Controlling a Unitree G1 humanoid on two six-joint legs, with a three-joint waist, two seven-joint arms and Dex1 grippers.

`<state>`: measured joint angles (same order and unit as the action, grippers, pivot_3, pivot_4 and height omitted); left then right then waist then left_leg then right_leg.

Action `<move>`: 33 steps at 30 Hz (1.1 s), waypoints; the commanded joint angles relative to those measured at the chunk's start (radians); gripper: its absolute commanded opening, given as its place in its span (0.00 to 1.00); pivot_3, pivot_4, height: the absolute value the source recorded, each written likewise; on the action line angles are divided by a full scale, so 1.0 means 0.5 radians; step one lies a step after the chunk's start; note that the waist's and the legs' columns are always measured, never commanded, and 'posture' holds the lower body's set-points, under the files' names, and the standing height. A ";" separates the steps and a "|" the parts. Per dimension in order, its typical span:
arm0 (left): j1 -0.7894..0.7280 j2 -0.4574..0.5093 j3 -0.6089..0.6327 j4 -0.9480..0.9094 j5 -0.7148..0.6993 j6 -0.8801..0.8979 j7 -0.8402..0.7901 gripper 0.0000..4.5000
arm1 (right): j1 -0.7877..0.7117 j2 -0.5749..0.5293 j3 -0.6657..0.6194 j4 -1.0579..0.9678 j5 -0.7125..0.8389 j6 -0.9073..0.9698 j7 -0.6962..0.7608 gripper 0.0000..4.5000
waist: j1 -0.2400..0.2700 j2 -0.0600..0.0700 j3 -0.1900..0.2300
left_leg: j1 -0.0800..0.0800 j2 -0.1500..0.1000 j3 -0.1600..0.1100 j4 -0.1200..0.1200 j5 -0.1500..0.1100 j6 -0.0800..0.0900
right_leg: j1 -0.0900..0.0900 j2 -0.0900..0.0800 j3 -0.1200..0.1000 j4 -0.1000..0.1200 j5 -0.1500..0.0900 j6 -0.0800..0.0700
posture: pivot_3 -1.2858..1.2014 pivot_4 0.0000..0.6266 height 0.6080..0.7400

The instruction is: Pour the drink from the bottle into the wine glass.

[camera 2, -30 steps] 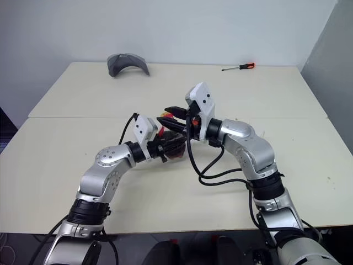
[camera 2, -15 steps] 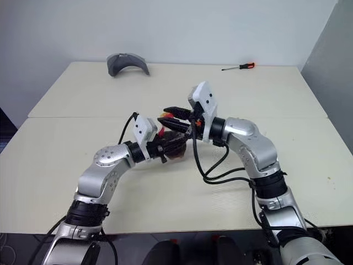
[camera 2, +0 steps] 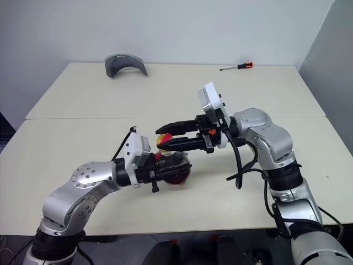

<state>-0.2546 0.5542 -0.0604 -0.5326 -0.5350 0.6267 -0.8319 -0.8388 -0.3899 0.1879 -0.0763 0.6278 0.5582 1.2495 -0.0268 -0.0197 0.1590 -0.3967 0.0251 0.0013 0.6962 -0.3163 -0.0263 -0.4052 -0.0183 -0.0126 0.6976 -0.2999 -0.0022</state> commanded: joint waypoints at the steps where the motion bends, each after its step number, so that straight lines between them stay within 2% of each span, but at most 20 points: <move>1: -0.029 -0.018 0.085 -0.087 -0.056 -0.062 0.050 0.37 | 0.006 -0.016 -0.016 0.034 -0.106 -0.004 -0.131 0.49 | 0.001 0.000 0.000 | 0.000 0.000 0.000 0.000 0.000 0.000 | 0.000 0.000 0.000 0.000 0.000 0.000 | 0.52 0.24 1.00; 7: -0.005 -0.169 0.117 -0.064 0.009 -0.038 0.359 0.37 | 0.152 -0.099 -0.177 -0.108 -0.037 0.215 -0.375 0.96 | 0.020 0.000 0.000 | -0.002 -0.001 0.000 0.001 0.000 0.000 | 0.000 -0.001 0.000 -0.001 0.000 0.000 | 0.52 0.24 1.00; 8: 0.011 -0.179 0.119 -0.071 0.013 -0.032 0.388 0.37 | 0.183 -0.114 -0.205 -0.143 -0.033 0.236 -0.418 0.99 | 0.021 0.000 0.001 | -0.002 -0.001 0.000 0.001 0.000 0.000 | 0.000 -0.001 0.000 -0.001 0.000 0.000 | 0.52 0.24 1.00; 13: 0.021 -0.186 0.101 0.029 0.114 -0.093 0.478 0.37 | 0.301 -0.090 -0.337 -0.351 0.001 0.355 -0.723 0.99 | 0.018 0.001 0.001 | -0.001 0.000 0.000 0.000 0.000 0.000 | -0.001 -0.001 0.000 0.000 0.000 0.000 | 0.52 0.24 1.00; 17: -0.124 -0.250 0.061 0.209 0.201 -0.166 0.526 0.37 | 0.287 0.019 -0.351 -0.461 0.042 0.431 -0.934 0.99 | 0.015 0.001 0.001 | -0.001 0.000 0.000 0.000 0.000 0.000 | -0.001 0.000 0.000 0.001 0.000 0.000 | 0.52 0.24 1.00; 26: -0.322 -0.334 -0.004 0.405 0.249 -0.241 0.473 0.37 | 0.177 0.185 -0.311 -0.442 0.038 0.459 -1.178 0.99 | 0.017 0.001 0.001 | -0.002 -0.001 0.001 0.000 0.001 -0.001 | -0.001 -0.001 0.001 0.000 0.000 0.000 | 0.52 0.24 1.00; 33: -0.347 -0.345 -0.039 0.405 0.247 -0.245 0.432 0.37 | 0.116 0.229 -0.260 -0.396 0.000 0.407 -1.197 0.99 | 0.014 0.001 0.001 | -0.002 -0.001 0.001 0.000 0.001 -0.001 | -0.001 -0.001 0.001 -0.001 0.000 0.000 | 0.52 0.24 1.00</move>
<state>-0.4056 0.3852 -0.0838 -0.3009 -0.4107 0.5338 -0.6050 -0.7515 -0.2790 0.0613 -0.2576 0.6289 0.7886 0.6497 -0.0196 -0.0191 0.1597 -0.3978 0.0247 0.0020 0.6963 -0.3160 -0.0270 -0.4060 -0.0185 -0.0124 0.6974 -0.2999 -0.0022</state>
